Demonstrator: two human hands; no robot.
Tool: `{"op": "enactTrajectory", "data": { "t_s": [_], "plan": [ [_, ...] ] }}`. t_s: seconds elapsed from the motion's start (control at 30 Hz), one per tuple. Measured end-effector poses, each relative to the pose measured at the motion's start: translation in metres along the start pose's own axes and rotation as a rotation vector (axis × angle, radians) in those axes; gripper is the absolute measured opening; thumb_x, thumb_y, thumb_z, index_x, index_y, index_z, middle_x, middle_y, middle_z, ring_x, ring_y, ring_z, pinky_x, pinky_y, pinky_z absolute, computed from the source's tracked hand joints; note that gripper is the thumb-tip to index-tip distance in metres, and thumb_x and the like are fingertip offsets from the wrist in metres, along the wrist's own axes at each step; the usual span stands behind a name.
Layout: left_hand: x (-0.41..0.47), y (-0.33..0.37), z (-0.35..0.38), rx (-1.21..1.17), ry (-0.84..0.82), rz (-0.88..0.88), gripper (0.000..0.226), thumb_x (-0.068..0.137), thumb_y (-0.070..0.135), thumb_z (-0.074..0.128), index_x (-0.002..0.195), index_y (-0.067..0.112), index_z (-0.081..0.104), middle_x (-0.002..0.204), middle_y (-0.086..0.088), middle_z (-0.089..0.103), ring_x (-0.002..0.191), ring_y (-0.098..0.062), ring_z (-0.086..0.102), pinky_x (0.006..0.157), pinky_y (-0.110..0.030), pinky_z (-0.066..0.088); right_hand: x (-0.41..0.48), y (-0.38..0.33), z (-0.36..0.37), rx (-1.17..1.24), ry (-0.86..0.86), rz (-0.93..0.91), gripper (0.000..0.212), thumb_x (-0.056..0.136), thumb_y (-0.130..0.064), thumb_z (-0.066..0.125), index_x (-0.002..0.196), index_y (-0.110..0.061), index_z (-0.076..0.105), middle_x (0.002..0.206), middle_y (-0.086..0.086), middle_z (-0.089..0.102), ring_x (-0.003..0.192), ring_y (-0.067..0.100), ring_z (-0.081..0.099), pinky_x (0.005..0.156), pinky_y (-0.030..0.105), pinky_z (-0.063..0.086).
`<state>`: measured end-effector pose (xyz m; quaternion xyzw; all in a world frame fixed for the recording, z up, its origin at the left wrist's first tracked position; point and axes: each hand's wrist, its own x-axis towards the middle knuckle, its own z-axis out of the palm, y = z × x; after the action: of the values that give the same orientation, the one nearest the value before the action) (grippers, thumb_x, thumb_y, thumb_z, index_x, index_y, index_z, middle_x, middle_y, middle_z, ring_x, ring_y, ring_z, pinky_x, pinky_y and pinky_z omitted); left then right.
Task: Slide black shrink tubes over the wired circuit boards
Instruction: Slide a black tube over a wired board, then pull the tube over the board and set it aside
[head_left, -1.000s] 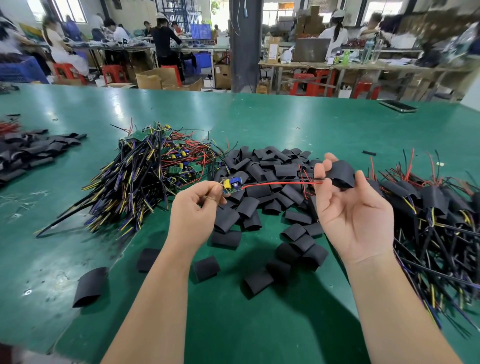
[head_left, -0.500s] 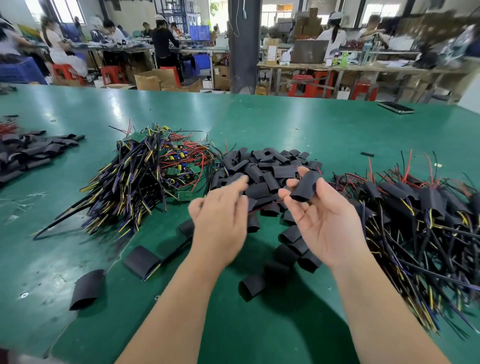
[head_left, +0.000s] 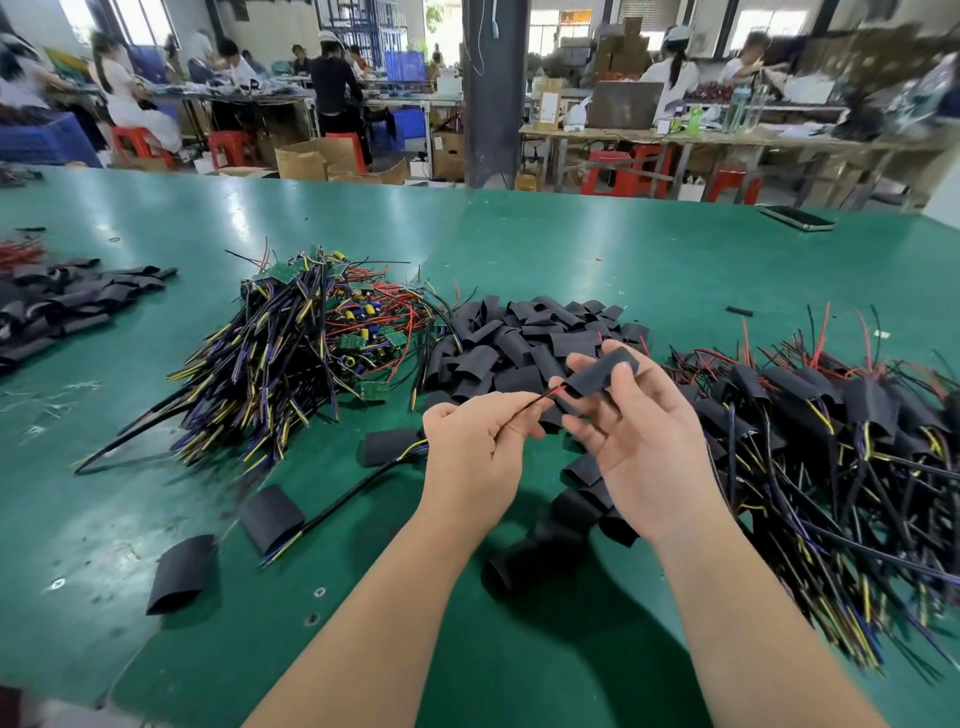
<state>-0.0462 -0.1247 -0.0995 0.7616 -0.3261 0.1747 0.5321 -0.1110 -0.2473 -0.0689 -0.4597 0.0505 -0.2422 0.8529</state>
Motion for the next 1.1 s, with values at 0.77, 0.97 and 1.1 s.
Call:
{"op": "enactTrajectory", "data": {
  "t_s": [0.77,0.97,1.1],
  "plan": [
    [0.006,-0.042,-0.035,0.601,-0.252,-0.232,0.018,0.093,0.036,0.053,0.1,0.039,0.068,0.134,0.016,0.045,0.123,-0.014,0.036,0.098,-0.034,0.019,0.01,-0.01,-0.019,-0.06,0.174,-0.133,0.009,0.069,-0.009,0.071,0.068,-0.018,0.069,0.063,-0.001,0.066,0.051,0.01,0.061,0.048,0.016,0.046],
    [0.006,-0.032,-0.024,0.517,-0.447,-0.087,0.045,0.088,0.054,0.053,0.13,0.039,0.051,0.13,0.018,0.045,0.12,-0.012,0.036,0.096,-0.034,0.023,0.012,-0.017,-0.022,0.118,0.199,-0.082,0.01,0.072,-0.009,0.065,0.073,-0.018,0.069,0.067,-0.005,0.067,0.053,0.005,0.059,0.05,0.013,0.045],
    [0.007,-0.022,-0.013,0.554,-0.421,0.043,0.018,0.094,0.034,0.056,0.101,0.022,0.068,0.11,0.01,0.059,0.105,-0.017,0.049,0.087,-0.032,0.036,0.01,-0.02,-0.017,0.172,0.188,-0.05,0.019,0.074,-0.011,0.064,0.061,-0.023,0.071,0.067,-0.008,0.066,0.053,0.002,0.058,0.049,0.011,0.044]
  ]
}}
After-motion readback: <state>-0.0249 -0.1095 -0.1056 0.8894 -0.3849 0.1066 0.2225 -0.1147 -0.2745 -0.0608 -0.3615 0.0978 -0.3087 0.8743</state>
